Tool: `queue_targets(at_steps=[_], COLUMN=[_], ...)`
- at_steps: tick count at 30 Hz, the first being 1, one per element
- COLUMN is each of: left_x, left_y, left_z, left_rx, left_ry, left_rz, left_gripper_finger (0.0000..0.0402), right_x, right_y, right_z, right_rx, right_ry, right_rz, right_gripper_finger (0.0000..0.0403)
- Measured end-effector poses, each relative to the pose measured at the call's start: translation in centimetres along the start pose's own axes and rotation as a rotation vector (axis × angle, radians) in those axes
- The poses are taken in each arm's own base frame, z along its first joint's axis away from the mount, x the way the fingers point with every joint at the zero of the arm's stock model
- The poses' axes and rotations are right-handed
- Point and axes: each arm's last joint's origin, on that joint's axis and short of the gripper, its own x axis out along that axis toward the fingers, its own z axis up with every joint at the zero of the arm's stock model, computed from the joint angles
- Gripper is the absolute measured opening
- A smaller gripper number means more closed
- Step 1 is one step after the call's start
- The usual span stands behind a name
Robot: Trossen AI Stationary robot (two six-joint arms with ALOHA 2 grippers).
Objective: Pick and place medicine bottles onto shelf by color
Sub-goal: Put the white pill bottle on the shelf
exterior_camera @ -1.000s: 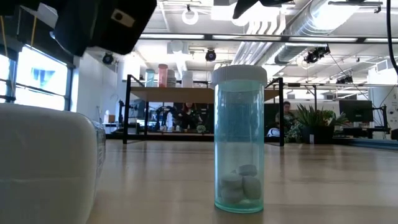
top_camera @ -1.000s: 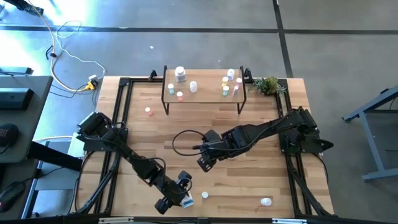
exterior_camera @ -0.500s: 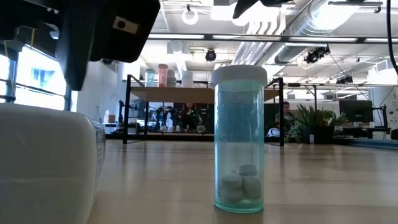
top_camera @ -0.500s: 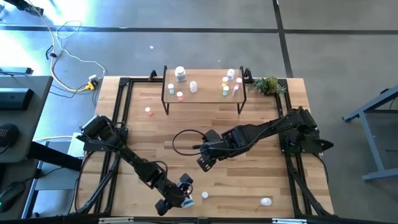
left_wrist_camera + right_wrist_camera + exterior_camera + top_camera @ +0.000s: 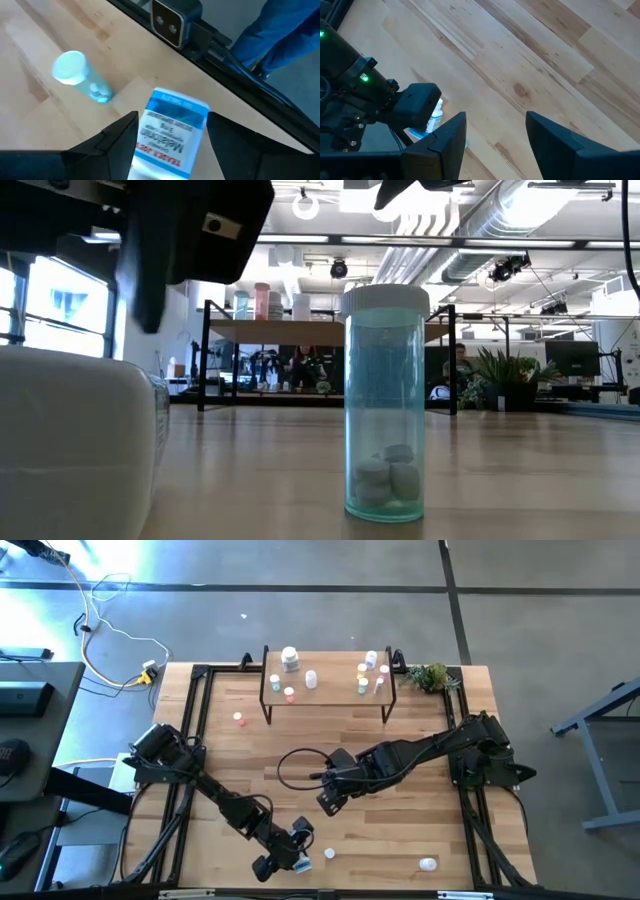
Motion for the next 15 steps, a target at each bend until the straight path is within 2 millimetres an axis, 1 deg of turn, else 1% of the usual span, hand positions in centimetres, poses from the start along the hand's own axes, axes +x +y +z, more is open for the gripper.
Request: queue_targets(at_steps=[3, 10, 15], left_x=[0.1, 1.4, 1.4], left_y=[-0.2, -0.5, -0.2], left_z=[-0.1, -0.7, -0.8], left_rx=[0.014, 0.029, 0.012], left_ry=[0.003, 0.013, 0.02], left_rz=[-0.014, -0.009, 0.002], left_gripper_finger=[0.0225, 0.0225, 0.0225], right_x=[0.0, 0.0, 0.0], right_y=[0.0, 0.0, 0.0], right_z=[0.0, 0.0, 0.0], right_rx=[-0.001, -0.003, -0.003], right_ry=[0.0, 0.002, 0.002], right_rz=[0.0, -0.003, -0.004], right_gripper_finger=[0.0197, 0.0197, 0.0197])
